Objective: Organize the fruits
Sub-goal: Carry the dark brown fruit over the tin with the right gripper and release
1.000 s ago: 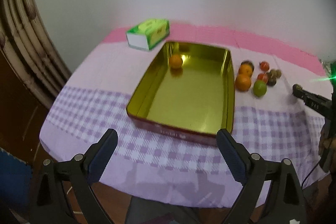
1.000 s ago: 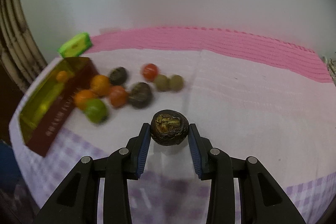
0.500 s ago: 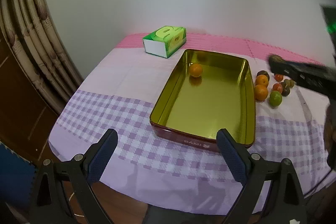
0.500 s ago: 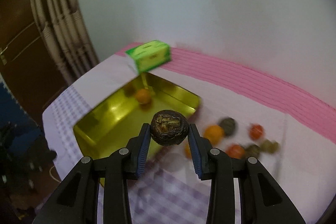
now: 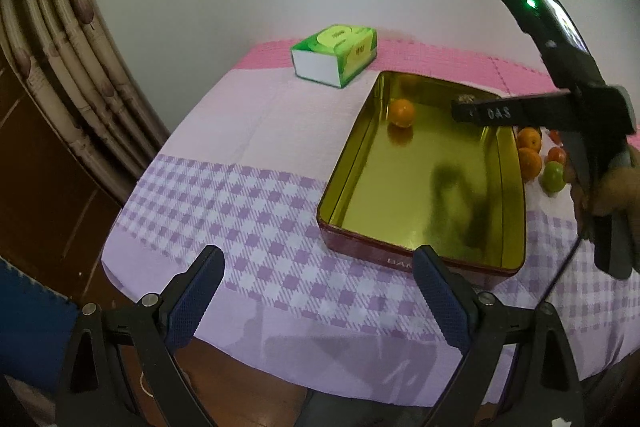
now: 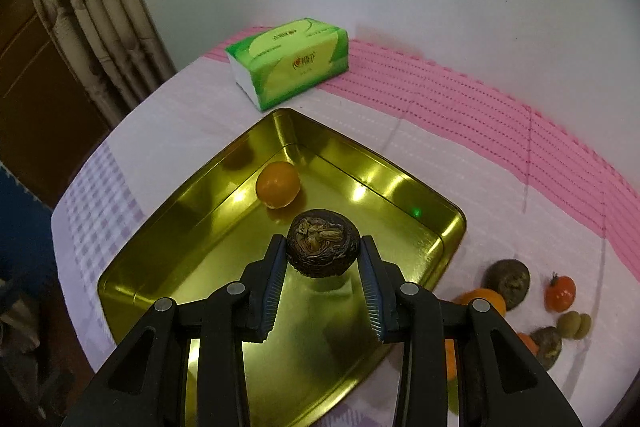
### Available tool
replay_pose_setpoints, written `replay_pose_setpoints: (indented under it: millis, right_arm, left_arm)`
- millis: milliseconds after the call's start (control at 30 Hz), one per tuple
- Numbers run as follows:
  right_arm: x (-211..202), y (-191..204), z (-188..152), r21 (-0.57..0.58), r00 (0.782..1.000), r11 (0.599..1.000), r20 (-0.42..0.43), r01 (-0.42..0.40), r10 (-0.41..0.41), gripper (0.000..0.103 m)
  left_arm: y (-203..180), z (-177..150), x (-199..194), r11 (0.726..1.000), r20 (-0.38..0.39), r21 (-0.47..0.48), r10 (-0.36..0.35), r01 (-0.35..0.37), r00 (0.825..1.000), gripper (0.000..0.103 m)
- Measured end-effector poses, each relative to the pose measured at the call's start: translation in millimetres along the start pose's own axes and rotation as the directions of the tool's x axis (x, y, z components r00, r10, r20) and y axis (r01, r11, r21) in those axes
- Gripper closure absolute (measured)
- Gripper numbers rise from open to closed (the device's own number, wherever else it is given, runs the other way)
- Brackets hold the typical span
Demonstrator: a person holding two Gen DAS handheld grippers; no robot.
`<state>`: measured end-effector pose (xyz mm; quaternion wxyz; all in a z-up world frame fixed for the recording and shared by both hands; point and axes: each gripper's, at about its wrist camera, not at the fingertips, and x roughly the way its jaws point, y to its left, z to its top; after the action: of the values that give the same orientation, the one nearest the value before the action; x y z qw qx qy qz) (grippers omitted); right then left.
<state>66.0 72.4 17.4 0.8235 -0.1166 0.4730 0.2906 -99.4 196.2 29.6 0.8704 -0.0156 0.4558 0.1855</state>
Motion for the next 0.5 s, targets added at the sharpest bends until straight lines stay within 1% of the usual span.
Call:
replay_pose_setpoints:
  millis: [233,500]
  right_arm:
    - [18,-2,9,0.030,0.999,0.999,-0.035,0.016,-0.015,0.066]
    - [23,-1,9,0.042,0.999,0.999,-0.044,0.017,-0.016,0.066]
  left_arm:
    - [1,-2,9,1.000,-0.040,0.000,0.000,0.000,0.999,0.010]
    - [0,-4,10,1.000,-0.058,0.000,-0.001,0.001,0.998,0.010]
